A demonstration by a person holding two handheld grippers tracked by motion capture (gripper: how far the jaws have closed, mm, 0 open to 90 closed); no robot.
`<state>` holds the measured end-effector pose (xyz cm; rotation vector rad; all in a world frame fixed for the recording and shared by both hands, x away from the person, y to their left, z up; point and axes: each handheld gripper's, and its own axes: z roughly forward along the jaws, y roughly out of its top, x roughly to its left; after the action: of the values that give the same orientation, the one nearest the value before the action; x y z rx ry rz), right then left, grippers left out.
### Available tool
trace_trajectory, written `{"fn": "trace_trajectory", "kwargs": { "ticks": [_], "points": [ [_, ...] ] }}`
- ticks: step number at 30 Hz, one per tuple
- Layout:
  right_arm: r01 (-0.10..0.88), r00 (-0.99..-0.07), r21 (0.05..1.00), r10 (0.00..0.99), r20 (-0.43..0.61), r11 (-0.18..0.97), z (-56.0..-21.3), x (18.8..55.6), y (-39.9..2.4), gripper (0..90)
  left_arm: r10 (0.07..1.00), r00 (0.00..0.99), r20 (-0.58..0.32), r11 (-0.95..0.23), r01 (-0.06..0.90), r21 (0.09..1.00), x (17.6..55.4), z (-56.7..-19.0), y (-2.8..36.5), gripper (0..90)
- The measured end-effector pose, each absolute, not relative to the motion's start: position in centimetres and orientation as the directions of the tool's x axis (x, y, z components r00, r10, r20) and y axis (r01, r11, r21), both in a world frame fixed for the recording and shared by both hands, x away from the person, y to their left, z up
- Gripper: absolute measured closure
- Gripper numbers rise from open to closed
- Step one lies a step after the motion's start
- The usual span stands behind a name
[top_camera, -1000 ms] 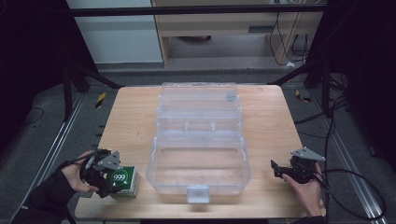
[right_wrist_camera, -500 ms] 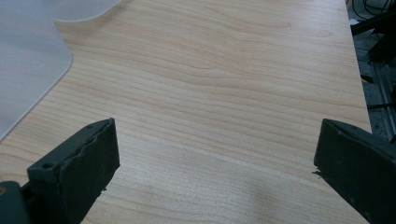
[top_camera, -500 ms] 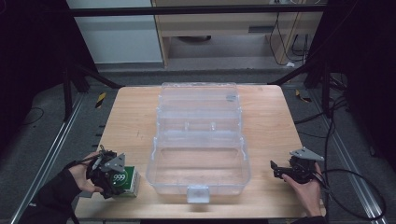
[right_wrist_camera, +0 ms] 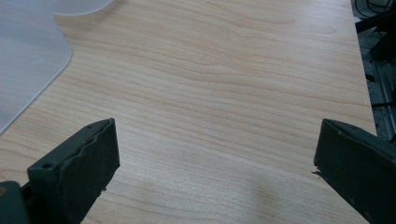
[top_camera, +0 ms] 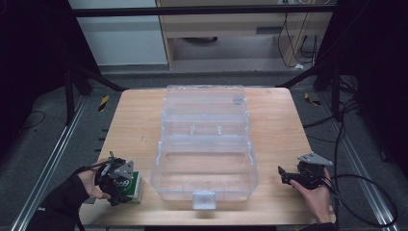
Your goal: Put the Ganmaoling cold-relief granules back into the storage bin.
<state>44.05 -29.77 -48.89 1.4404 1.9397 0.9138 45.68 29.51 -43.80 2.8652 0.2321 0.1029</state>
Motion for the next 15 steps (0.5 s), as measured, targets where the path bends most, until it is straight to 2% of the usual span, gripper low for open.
{"fn": "trace_trajectory", "kwargs": {
  "ticks": [7,15],
  "points": [
    [0.589,-0.276,0.784,0.961,-0.036,0.199,-48.91,44.06,-29.75,0.6,0.167,0.985,0.043,-0.954,0.15,0.261,45.73,-44.06,29.49,6.5],
    [0.59,-0.277,0.782,0.96,-0.037,0.2,-48.9,44.06,-29.75,0.7,0.193,0.981,0.025,-0.949,0.18,0.259,45.63,-43.74,29.74,12.7]
  ]
}}
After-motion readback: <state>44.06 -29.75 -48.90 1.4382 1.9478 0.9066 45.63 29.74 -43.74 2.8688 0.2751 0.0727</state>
